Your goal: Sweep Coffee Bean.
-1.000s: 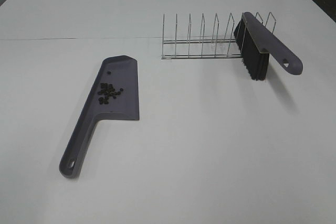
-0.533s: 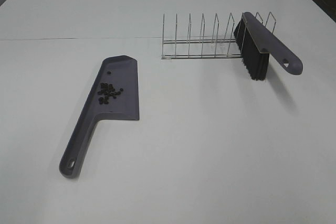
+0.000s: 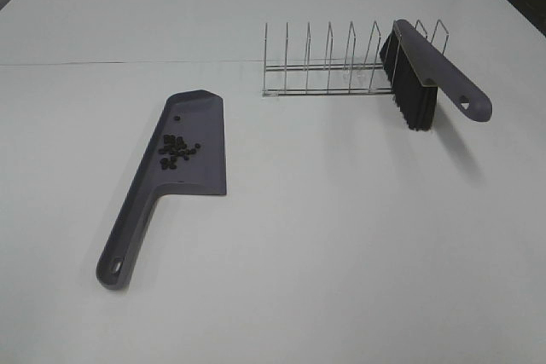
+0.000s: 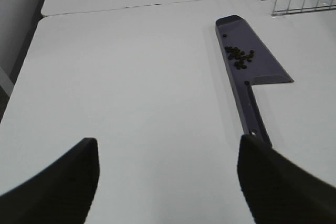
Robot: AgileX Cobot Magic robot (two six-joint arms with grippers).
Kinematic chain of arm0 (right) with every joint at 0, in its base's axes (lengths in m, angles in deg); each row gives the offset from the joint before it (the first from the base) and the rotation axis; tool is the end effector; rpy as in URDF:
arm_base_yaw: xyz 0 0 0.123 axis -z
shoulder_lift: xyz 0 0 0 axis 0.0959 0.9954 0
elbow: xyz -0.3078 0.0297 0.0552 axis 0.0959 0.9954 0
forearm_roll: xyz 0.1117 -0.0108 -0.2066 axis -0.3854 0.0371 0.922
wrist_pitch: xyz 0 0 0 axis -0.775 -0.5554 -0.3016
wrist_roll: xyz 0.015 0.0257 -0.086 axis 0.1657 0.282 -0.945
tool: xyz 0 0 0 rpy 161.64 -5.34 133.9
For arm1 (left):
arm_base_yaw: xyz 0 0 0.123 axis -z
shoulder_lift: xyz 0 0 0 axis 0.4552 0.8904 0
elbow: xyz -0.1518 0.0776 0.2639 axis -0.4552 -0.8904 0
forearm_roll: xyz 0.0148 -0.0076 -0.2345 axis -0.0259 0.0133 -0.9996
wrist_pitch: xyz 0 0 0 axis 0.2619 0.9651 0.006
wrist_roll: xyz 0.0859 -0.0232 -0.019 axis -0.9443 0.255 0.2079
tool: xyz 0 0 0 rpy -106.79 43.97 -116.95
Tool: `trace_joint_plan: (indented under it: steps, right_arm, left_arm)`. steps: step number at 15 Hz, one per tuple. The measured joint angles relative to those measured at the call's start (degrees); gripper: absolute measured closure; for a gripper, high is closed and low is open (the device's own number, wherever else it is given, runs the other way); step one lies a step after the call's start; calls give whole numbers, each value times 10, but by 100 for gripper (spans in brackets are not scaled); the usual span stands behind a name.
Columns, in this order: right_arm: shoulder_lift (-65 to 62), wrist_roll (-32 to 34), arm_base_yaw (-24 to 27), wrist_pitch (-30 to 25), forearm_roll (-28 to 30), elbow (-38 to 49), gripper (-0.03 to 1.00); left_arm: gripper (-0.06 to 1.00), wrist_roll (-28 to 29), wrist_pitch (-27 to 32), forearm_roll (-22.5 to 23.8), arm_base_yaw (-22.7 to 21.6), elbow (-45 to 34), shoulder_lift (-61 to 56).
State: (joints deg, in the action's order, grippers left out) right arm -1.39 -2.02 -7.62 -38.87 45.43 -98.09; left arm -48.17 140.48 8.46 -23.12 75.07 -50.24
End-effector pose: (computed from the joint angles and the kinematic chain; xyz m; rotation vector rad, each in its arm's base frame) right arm -0.0461 0.0062 0.2716 -0.1910 2.0642 0.0549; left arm -0.0496 -0.0014 0.2683 0.1277 2.0412 -0.0820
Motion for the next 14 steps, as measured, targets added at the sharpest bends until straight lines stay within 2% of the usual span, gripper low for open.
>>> trace_joint_plan:
  steps: [14]
  right_arm:
    - [-19, 0, 0, 1, -1, 0, 12]
  left_arm:
    - [26, 0, 0, 0, -9, 0, -2]
